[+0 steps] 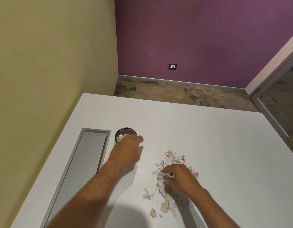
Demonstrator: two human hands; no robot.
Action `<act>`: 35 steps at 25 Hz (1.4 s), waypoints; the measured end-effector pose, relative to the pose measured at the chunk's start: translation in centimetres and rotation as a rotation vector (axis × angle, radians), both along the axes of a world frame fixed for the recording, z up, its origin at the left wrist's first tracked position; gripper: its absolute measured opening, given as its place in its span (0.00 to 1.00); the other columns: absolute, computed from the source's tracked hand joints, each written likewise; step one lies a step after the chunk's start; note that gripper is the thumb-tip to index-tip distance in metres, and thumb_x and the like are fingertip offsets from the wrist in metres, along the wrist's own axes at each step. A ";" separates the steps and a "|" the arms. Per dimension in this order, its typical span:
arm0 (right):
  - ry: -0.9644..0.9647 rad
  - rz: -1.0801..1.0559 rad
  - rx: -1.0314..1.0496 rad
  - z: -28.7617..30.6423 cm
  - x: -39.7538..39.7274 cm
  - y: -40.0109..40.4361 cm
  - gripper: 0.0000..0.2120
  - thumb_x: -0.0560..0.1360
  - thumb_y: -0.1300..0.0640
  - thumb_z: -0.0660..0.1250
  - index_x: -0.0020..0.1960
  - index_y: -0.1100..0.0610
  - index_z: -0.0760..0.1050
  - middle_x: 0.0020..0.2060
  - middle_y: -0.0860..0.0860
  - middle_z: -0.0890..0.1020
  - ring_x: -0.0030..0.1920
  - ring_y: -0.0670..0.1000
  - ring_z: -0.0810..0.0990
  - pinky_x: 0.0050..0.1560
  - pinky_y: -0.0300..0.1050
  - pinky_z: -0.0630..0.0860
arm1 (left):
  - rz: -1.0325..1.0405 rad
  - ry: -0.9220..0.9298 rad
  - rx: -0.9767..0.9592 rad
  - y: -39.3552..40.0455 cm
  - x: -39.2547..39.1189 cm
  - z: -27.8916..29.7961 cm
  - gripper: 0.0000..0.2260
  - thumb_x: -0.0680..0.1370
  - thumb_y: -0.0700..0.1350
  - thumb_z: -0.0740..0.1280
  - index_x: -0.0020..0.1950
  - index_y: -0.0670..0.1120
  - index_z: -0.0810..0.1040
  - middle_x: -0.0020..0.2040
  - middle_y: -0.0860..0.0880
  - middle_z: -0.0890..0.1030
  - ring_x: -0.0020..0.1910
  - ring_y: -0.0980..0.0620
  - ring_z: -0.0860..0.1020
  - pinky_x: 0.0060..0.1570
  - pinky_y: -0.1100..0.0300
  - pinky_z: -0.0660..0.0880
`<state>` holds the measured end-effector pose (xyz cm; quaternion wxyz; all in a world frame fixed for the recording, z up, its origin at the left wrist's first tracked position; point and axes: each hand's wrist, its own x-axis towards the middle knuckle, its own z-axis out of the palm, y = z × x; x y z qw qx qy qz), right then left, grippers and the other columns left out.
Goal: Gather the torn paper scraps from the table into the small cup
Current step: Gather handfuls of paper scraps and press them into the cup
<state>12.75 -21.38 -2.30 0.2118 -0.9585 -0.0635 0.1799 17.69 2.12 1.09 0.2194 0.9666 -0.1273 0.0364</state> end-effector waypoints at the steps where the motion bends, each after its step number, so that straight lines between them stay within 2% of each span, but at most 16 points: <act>1: 0.011 0.040 -0.049 0.0 -0.3 0.0 0.15 0.74 0.55 0.68 0.59 0.44 0.78 0.57 0.42 0.81 0.55 0.45 0.79 0.50 0.37 0.73 | -0.034 0.050 -0.080 -0.7 -1.9 -0.9 0.10 0.77 0.51 0.66 0.57 0.51 0.75 0.53 0.51 0.79 0.55 0.49 0.76 0.52 0.54 0.75; 3: 0.060 0.108 -0.113 -0.1 -1.2 0.0 0.22 0.70 0.58 0.70 0.62 0.44 0.74 0.59 0.44 0.78 0.58 0.48 0.77 0.51 0.41 0.75 | -0.101 0.277 -0.094 -2.0 -5.5 -3.1 0.20 0.73 0.58 0.69 0.62 0.54 0.72 0.56 0.53 0.76 0.57 0.51 0.74 0.57 0.55 0.73; 5: 0.113 0.181 -0.172 -0.2 -2.1 0.0 0.29 0.65 0.59 0.71 0.64 0.44 0.71 0.57 0.45 0.75 0.55 0.50 0.77 0.49 0.46 0.78 | -0.150 0.479 -0.035 -3.2 -8.6 -5.5 0.32 0.66 0.63 0.71 0.66 0.54 0.67 0.60 0.53 0.71 0.59 0.50 0.71 0.58 0.54 0.72; 6: 0.124 0.215 -0.198 -0.3 -2.6 -0.1 0.29 0.65 0.59 0.70 0.64 0.45 0.69 0.55 0.47 0.73 0.52 0.51 0.77 0.47 0.48 0.79 | -0.152 0.511 -0.006 -3.8 -10.0 -6.1 0.37 0.62 0.65 0.72 0.66 0.53 0.66 0.60 0.53 0.69 0.59 0.50 0.70 0.57 0.54 0.72; 8: 0.130 0.257 -0.228 -0.6 -3.5 -0.2 0.28 0.65 0.59 0.69 0.63 0.47 0.66 0.53 0.49 0.71 0.47 0.53 0.78 0.42 0.50 0.79 | -0.127 0.395 0.015 -5.4 -12.5 -7.1 0.45 0.54 0.75 0.68 0.63 0.50 0.71 0.55 0.51 0.72 0.51 0.50 0.74 0.46 0.57 0.77; 10: 0.139 0.274 -0.221 -1.0 -4.0 -0.4 0.34 0.64 0.60 0.69 0.67 0.46 0.61 0.54 0.51 0.69 0.44 0.55 0.78 0.39 0.49 0.78 | -0.080 0.296 -0.003 -7.0 -14.0 -7.7 0.49 0.47 0.80 0.62 0.57 0.47 0.77 0.47 0.51 0.77 0.40 0.50 0.76 0.32 0.62 0.77; 12: 0.141 0.265 -0.200 -1.5 -4.2 -0.5 0.39 0.63 0.61 0.70 0.70 0.45 0.58 0.54 0.51 0.69 0.43 0.56 0.78 0.39 0.49 0.78 | -0.008 0.353 0.026 -8.5 -14.3 -7.7 0.48 0.46 0.75 0.66 0.59 0.49 0.75 0.50 0.52 0.75 0.43 0.51 0.74 0.37 0.61 0.78; 15: 0.093 0.202 -0.141 -1.8 -4.2 -0.2 0.31 0.66 0.62 0.67 0.67 0.46 0.66 0.53 0.49 0.70 0.45 0.53 0.79 0.42 0.45 0.77 | 0.064 0.433 0.018 -9.2 -14.2 -7.6 0.40 0.47 0.70 0.71 0.52 0.48 0.78 0.46 0.51 0.76 0.38 0.52 0.75 0.35 0.62 0.78; 17: 0.075 0.175 -0.110 -1.9 -4.2 0.0 0.25 0.68 0.61 0.67 0.64 0.48 0.72 0.53 0.49 0.73 0.46 0.52 0.79 0.42 0.41 0.74 | 0.110 0.410 -0.027 -9.1 -14.1 -8.3 0.32 0.60 0.67 0.71 0.56 0.50 0.75 0.51 0.51 0.75 0.44 0.50 0.75 0.43 0.61 0.77; 19: 0.040 0.154 -0.094 -1.9 -4.2 0.2 0.21 0.70 0.60 0.66 0.63 0.48 0.75 0.53 0.49 0.76 0.49 0.52 0.79 0.45 0.40 0.73 | 0.131 0.392 -0.098 -8.7 -14.0 -9.1 0.23 0.70 0.61 0.66 0.60 0.51 0.72 0.56 0.51 0.72 0.51 0.50 0.74 0.51 0.60 0.74; 22: -0.019 0.149 -0.077 -2.1 -4.3 0.8 0.17 0.72 0.60 0.64 0.58 0.49 0.80 0.51 0.50 0.79 0.50 0.53 0.79 0.49 0.42 0.75 | 0.165 0.369 -0.262 -8.4 -13.9 -9.7 0.15 0.72 0.52 0.66 0.56 0.49 0.74 0.51 0.50 0.73 0.50 0.47 0.76 0.51 0.56 0.74; 24: -0.040 0.143 -0.057 -2.1 -4.3 1.1 0.14 0.71 0.61 0.63 0.52 0.50 0.82 0.48 0.51 0.82 0.47 0.53 0.80 0.46 0.41 0.75 | 0.184 0.373 -0.326 -8.3 -13.6 -9.6 0.16 0.72 0.50 0.67 0.59 0.49 0.73 0.51 0.51 0.73 0.50 0.47 0.77 0.51 0.55 0.75; 28: -0.015 0.052 0.072 -1.6 -4.1 0.9 0.11 0.67 0.62 0.65 0.43 0.52 0.84 0.38 0.49 0.86 0.37 0.46 0.81 0.40 0.39 0.76 | 0.188 0.418 -0.330 -8.2 -12.7 -9.6 0.29 0.69 0.52 0.68 0.69 0.55 0.66 0.55 0.53 0.71 0.53 0.50 0.77 0.51 0.57 0.76; 30: 0.024 -0.015 0.163 -0.9 -3.7 0.7 0.09 0.66 0.63 0.67 0.37 0.53 0.84 0.31 0.47 0.85 0.31 0.44 0.80 0.35 0.40 0.77 | 0.161 0.451 -0.318 -8.3 -12.3 -9.4 0.33 0.66 0.57 0.70 0.69 0.58 0.64 0.54 0.54 0.70 0.53 0.51 0.77 0.49 0.58 0.75; 32: 0.040 -0.101 0.254 -0.1 -3.0 0.5 0.11 0.65 0.64 0.68 0.30 0.50 0.81 0.24 0.44 0.80 0.26 0.42 0.77 0.29 0.41 0.74 | 0.147 0.477 -0.287 -8.4 -11.9 -9.6 0.36 0.63 0.62 0.71 0.69 0.61 0.63 0.53 0.54 0.68 0.54 0.52 0.75 0.49 0.59 0.75; 35: 0.110 -0.255 0.406 1.7 -1.6 0.1 0.15 0.64 0.66 0.74 0.28 0.48 0.81 0.23 0.44 0.81 0.25 0.42 0.78 0.30 0.37 0.76 | 0.163 0.498 -0.206 -8.7 -11.4 -9.9 0.32 0.64 0.62 0.72 0.65 0.61 0.64 0.54 0.54 0.66 0.55 0.51 0.74 0.51 0.55 0.77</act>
